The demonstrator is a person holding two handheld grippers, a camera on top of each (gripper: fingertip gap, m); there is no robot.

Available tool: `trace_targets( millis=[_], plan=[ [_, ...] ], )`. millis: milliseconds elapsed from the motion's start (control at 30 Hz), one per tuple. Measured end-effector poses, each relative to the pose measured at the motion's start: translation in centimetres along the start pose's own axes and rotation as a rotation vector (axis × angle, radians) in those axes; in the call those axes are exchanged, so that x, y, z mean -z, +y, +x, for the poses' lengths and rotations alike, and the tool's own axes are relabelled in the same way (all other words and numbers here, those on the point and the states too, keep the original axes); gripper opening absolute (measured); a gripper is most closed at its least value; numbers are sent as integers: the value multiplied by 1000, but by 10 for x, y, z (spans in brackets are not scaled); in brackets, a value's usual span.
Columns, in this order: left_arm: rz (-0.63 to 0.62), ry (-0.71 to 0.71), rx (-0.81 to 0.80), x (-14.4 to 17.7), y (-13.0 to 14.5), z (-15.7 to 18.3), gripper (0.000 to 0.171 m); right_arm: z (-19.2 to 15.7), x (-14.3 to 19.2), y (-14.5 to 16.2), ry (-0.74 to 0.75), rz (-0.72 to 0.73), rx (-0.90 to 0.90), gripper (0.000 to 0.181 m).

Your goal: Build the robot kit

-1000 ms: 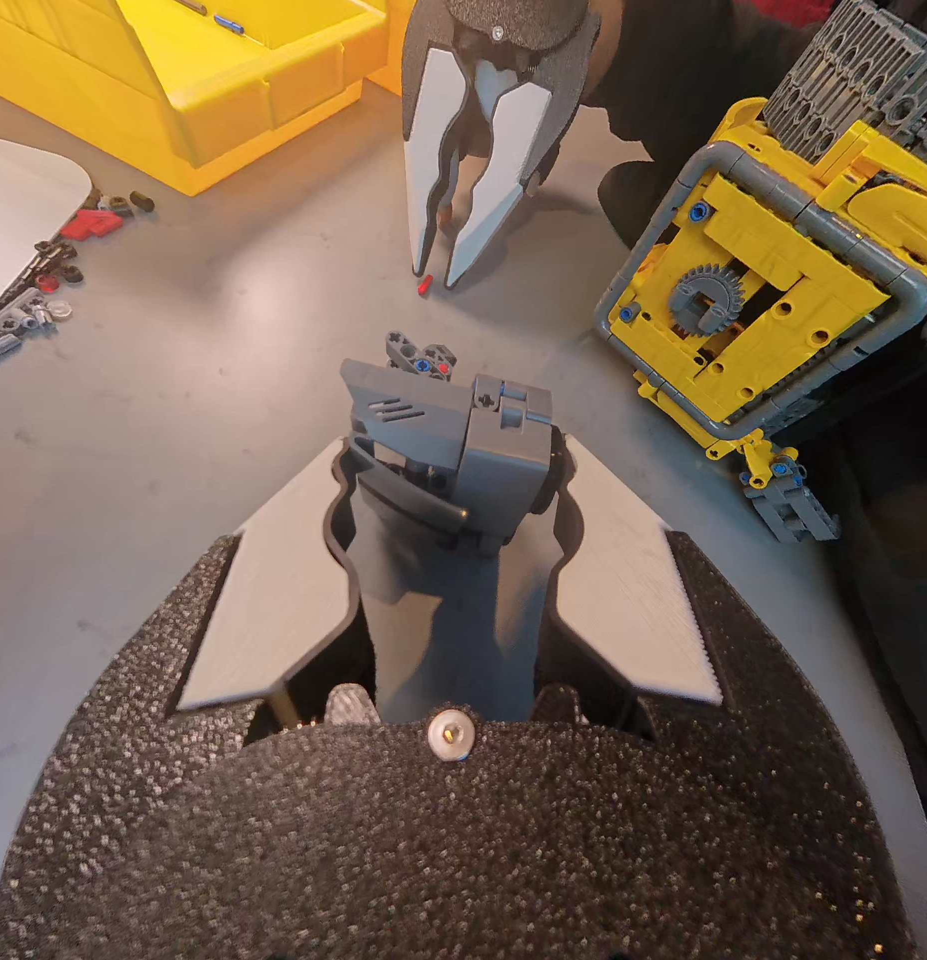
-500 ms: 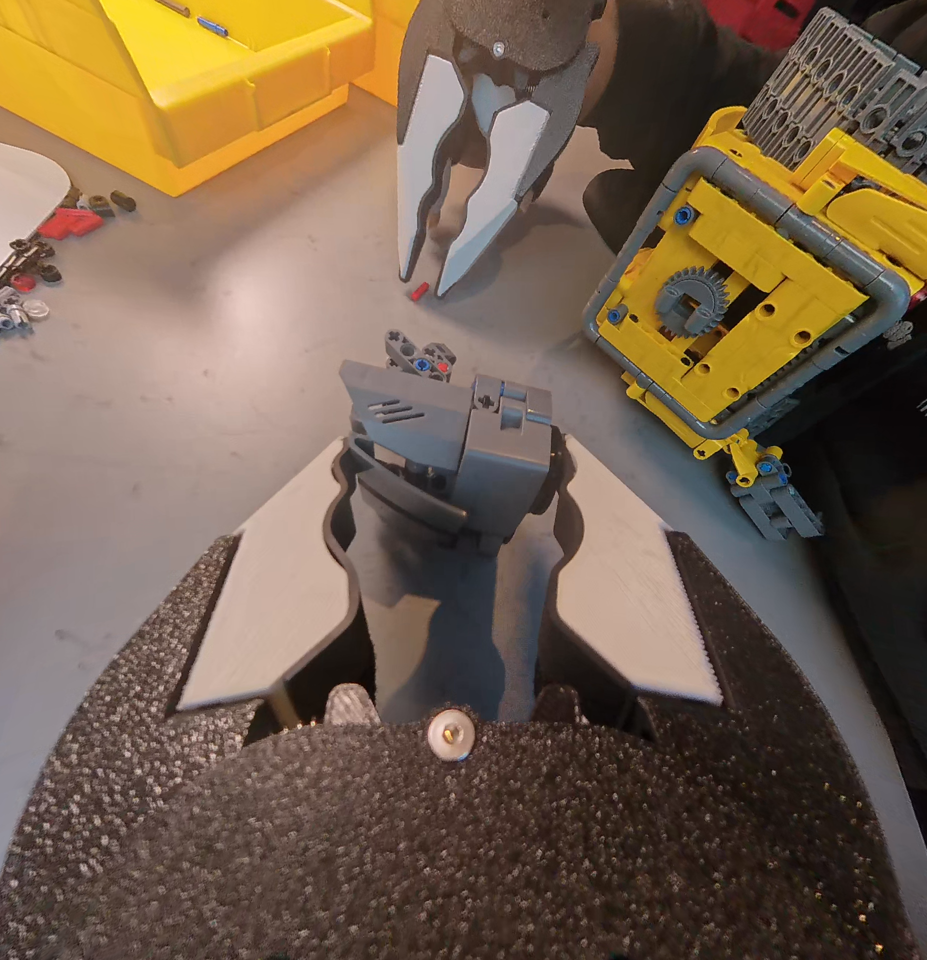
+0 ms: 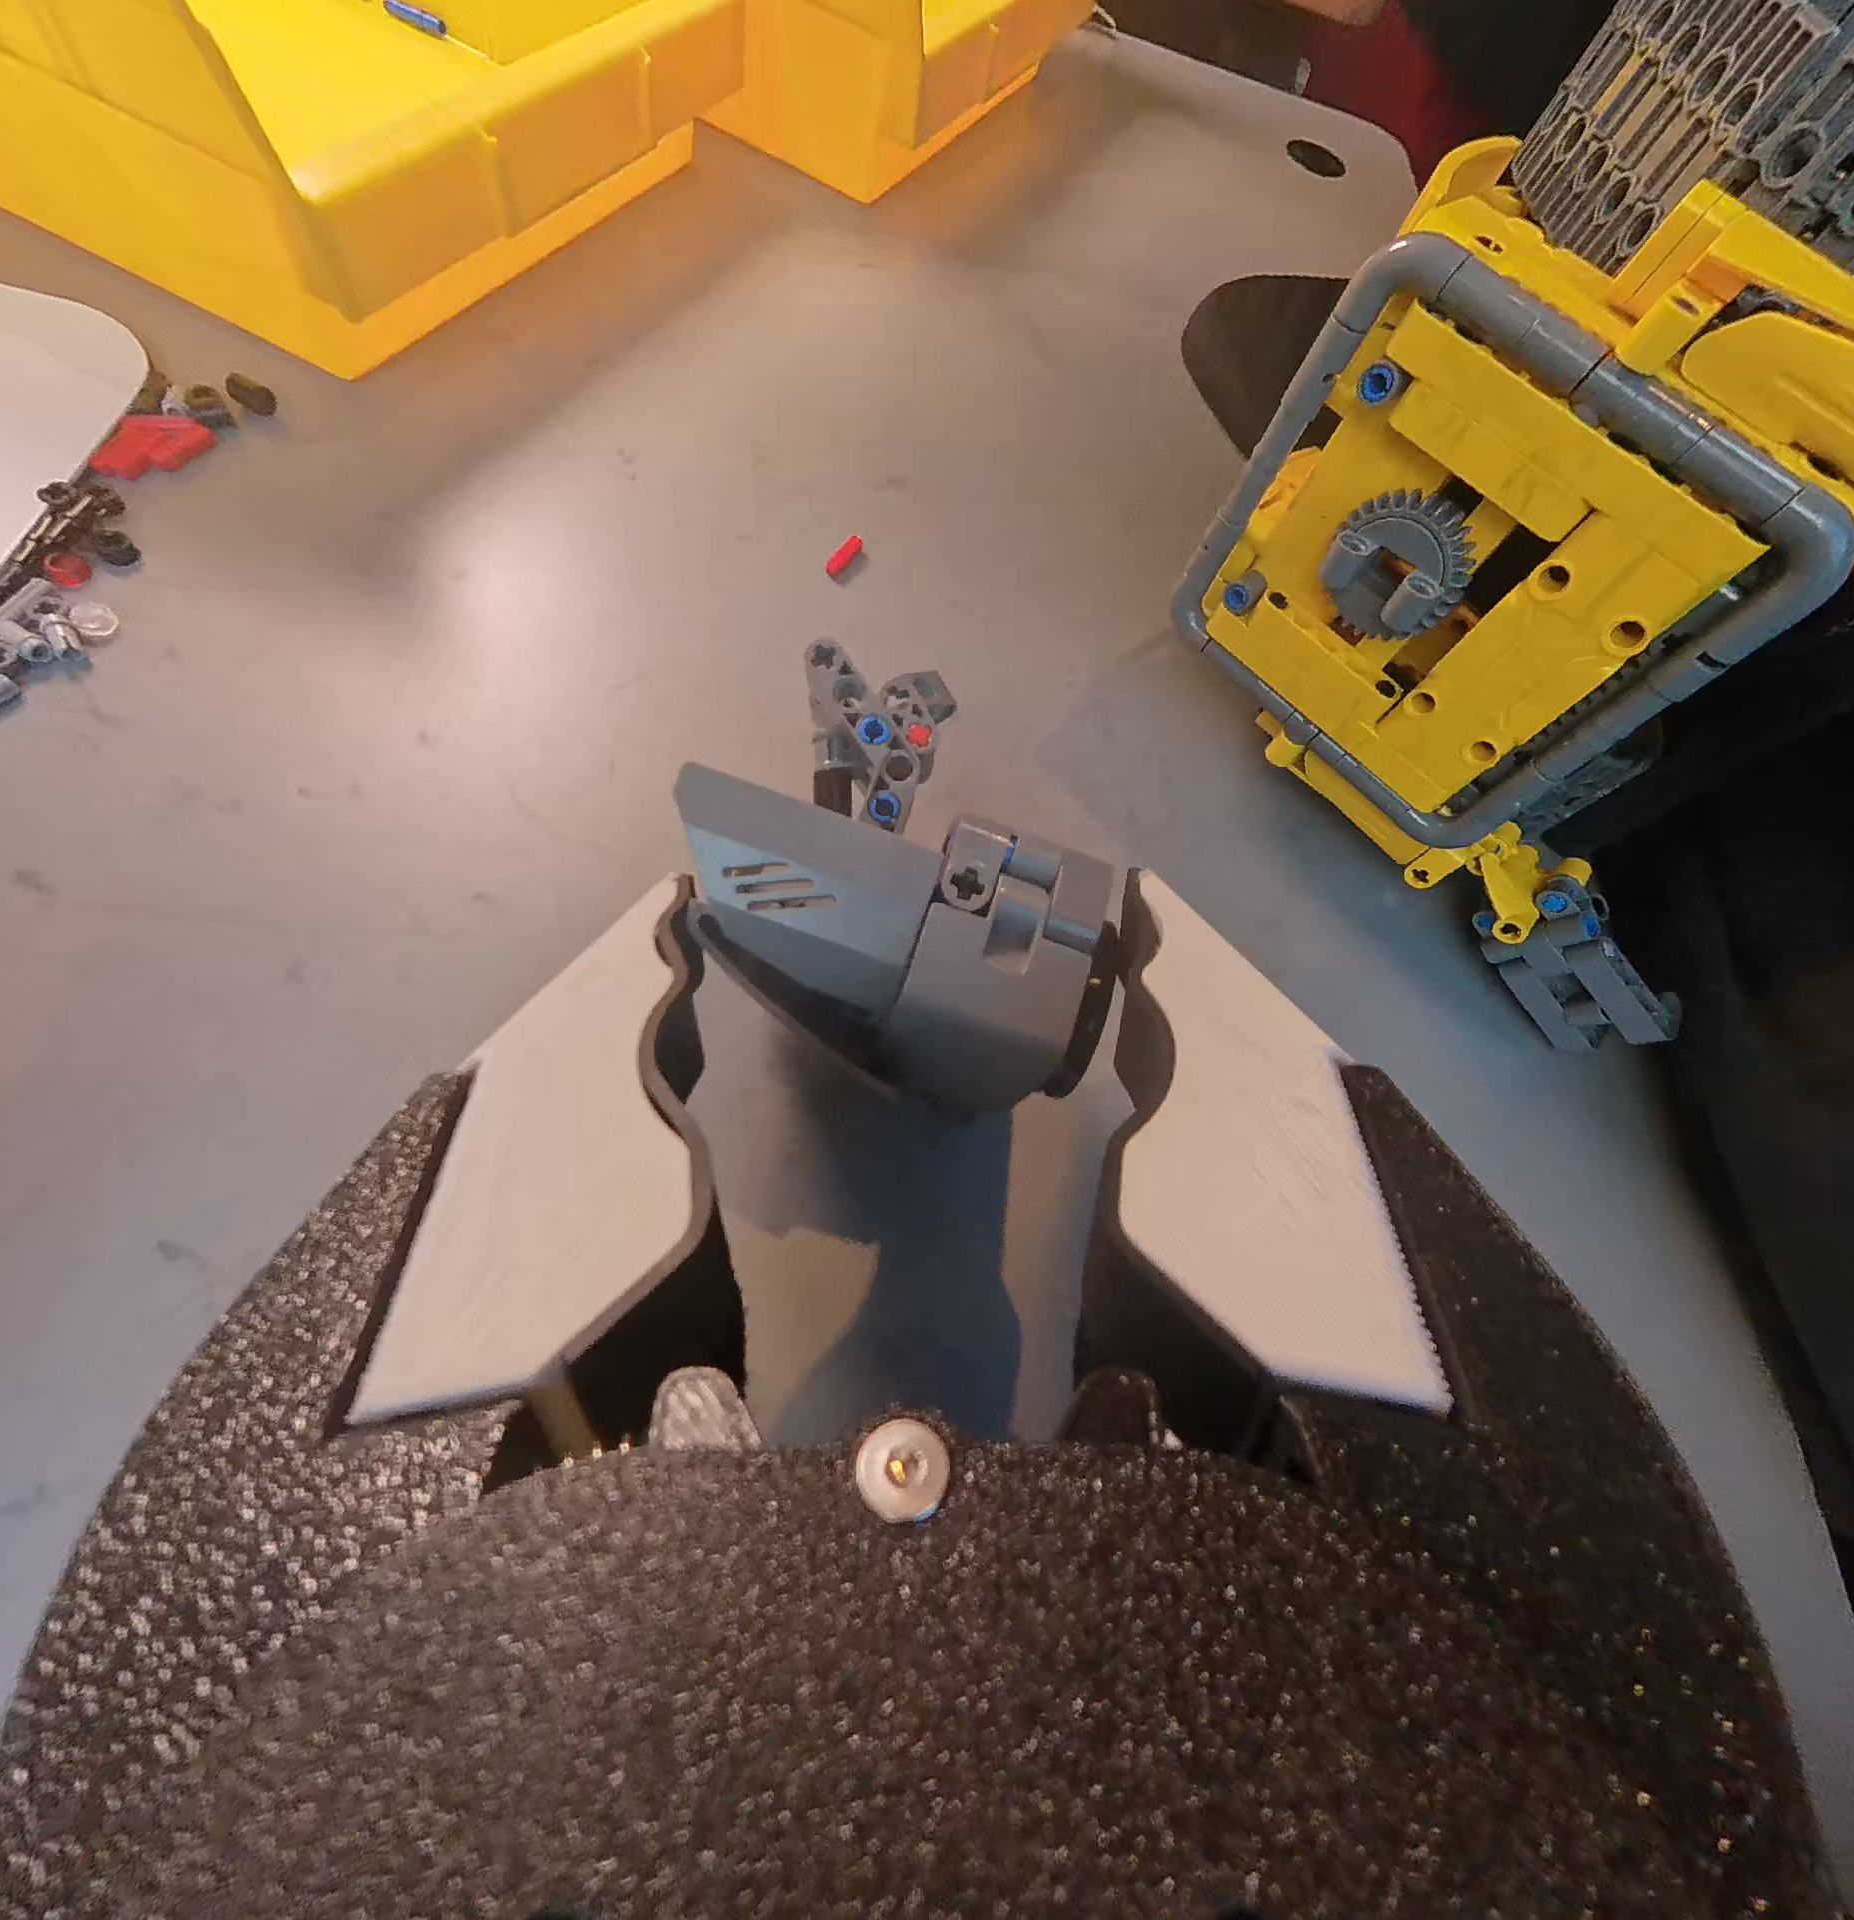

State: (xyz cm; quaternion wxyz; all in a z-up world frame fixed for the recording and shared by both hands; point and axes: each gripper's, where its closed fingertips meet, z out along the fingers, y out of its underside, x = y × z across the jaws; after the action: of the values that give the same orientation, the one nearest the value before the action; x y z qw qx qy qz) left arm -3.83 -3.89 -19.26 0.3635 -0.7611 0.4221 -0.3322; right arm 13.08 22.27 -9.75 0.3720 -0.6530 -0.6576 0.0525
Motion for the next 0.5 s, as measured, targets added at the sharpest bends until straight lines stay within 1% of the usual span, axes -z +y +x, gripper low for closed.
trace_targets(
  millis=[167, 233, 333, 433, 500],
  plan=[
    [-3, -4, -5, 0, 1, 0, 80, 64, -80, 44, -91, -228, 65, 20],
    [-7, -1, -7, 0, 3, 0, 80, 81, -108, 54, -136, -254, 14, 22],
    [-12, 3, -11, 0, 5, 0, 80, 97, -138, 56, -188, -277, -56, 25],
    [-21, 11, -7, -2, 7, 1, 79, 93, -160, 55, -284, -314, -128, 30],
    [-30, 14, -9, -3, 9, 1, 79, 92, -171, 57, -298, -350, -126, 30]
  ],
)
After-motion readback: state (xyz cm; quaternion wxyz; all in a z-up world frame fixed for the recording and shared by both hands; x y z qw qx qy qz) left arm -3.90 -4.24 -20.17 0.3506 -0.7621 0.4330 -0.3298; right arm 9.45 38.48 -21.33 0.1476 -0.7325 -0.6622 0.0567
